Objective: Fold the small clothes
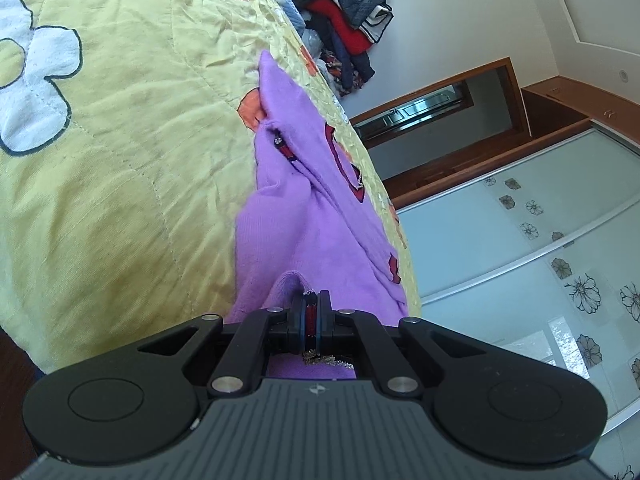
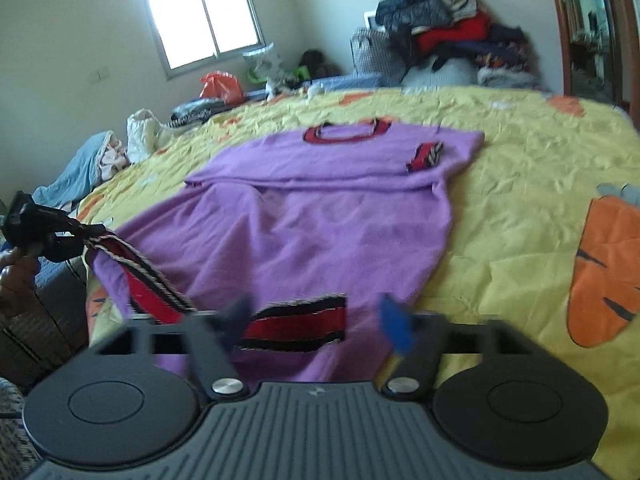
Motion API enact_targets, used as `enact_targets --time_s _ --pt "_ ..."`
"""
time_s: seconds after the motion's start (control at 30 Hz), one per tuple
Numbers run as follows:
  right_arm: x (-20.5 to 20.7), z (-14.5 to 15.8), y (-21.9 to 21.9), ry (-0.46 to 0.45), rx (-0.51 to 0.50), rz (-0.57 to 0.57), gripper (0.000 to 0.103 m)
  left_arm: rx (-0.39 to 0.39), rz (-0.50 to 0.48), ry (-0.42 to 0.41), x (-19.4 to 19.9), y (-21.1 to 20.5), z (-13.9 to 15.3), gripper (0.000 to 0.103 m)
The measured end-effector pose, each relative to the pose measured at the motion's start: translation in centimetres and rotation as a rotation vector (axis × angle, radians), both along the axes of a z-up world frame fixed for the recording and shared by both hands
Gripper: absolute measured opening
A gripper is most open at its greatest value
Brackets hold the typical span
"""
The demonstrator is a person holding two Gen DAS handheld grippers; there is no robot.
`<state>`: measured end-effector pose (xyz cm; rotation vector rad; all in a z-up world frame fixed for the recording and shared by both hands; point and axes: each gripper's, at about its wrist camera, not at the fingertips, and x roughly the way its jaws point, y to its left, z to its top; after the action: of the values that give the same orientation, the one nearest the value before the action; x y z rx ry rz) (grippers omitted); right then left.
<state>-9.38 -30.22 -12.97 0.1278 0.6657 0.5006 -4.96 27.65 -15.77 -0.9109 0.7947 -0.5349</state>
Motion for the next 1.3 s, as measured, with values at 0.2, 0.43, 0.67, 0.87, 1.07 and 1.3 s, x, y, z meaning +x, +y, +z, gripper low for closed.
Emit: enact_targets --time_s 0.2,0.43,0.67,0.87,1.07,1.3 --pt "-0.8 1.1 1.5 -0.008 -0.053 0.048 0.003 -0.005 0.018 0.008 -0.3 0.0 0.2 0.004" --pt "-2.1 6.3 3.2 -0.214 -0.184 -0.005 0.003 -0.041 0.042 -0.038 0.5 -0.3 1.9 0.004" --pt "3.0 8.4 2.4 -0.312 -0.269 -0.065 0.003 -0.047 0.079 -0.107 5.1 -0.7 4.0 0.004" --pt "9.1 8.7 0.8 -0.346 -0.268 -0.128 0.003 -0.058 0.133 -0.132 10.5 -0.6 4.8 0.004" --pt "16.1 7.1 0.0 -0.308 -0.287 -0.152 0.003 -0.048 0.155 -0.105 16.8 -0.9 4.2 0.003" --pt "23.1 4.2 -0.3 -0.229 -0.314 -0.148 0.003 0.022 0.140 -0.069 23.2 -1.7 4.0 0.003"
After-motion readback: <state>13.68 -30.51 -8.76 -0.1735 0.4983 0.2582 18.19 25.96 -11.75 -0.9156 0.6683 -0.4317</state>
